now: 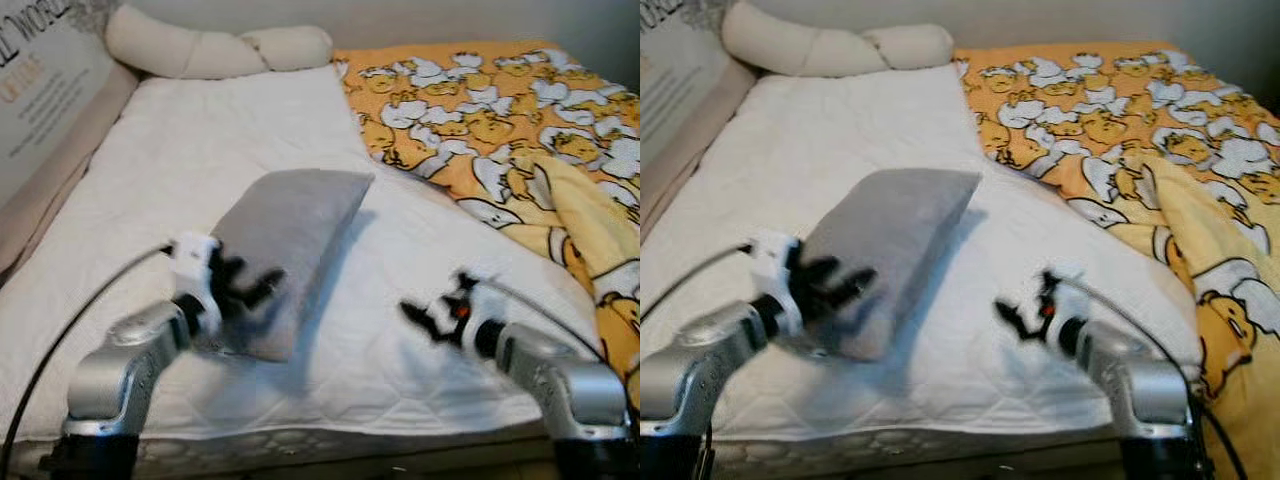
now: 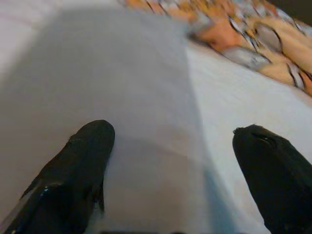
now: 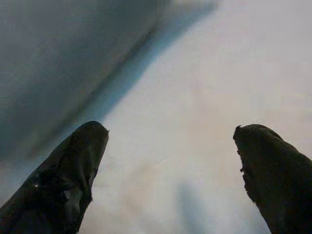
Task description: Clean up the room
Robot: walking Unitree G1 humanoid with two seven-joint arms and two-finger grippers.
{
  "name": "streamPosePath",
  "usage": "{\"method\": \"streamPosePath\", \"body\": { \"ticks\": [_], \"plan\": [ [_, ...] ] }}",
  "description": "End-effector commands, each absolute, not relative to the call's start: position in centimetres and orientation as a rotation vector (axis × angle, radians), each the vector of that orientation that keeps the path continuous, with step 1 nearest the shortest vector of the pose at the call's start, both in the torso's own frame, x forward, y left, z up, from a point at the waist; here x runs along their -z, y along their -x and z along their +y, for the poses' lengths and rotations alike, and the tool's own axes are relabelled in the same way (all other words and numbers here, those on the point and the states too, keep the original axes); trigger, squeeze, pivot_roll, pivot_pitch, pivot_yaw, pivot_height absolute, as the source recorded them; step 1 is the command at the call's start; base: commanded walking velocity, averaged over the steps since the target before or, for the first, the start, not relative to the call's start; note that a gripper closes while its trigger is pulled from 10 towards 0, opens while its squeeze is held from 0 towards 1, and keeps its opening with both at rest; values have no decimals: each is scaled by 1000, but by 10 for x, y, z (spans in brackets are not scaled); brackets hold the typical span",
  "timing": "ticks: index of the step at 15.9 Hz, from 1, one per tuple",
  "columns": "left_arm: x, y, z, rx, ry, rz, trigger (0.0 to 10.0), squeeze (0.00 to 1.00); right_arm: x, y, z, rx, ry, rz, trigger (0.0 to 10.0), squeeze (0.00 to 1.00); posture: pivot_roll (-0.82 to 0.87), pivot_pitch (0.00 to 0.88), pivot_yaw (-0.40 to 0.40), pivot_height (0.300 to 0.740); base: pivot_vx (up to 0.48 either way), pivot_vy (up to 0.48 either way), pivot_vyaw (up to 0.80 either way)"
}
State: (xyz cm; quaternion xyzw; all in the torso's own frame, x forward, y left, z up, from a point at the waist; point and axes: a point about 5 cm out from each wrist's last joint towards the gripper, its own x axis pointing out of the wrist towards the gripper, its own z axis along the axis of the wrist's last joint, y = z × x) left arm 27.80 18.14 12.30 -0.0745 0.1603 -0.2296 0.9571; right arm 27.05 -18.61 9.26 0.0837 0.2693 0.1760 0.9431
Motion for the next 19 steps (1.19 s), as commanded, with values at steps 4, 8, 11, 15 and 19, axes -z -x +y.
{"method": "streamPosePath", "body": {
  "ticks": [4,8,11,15,19],
  "plan": [
    [-141,-310,209,307,97,173,10000,1000,-105,-288,-186,-322,-340,383,10000,1000,-98,0,41,740,0,0,0],
    [-128,-344,239,131,12,188,10000,1000,-103,-299,-159,-388,-359,343,10000,1000,-103,0,41,740,0,0,0],
    [-106,-349,254,27,-8,270,10000,1000,-90,-302,-141,-380,-370,376,10000,1000,-109,0,37,740,0,0,0],
    [-66,-337,243,82,101,435,10000,1000,-77,-308,-117,-360,-463,411,10000,1000,-118,0,50,740,0,0,0],
    [-38,-320,202,415,252,574,10000,1000,-53,-306,-105,-387,-452,494,10000,1000,-109,0,52,740,0,0,0]
  ]
}}
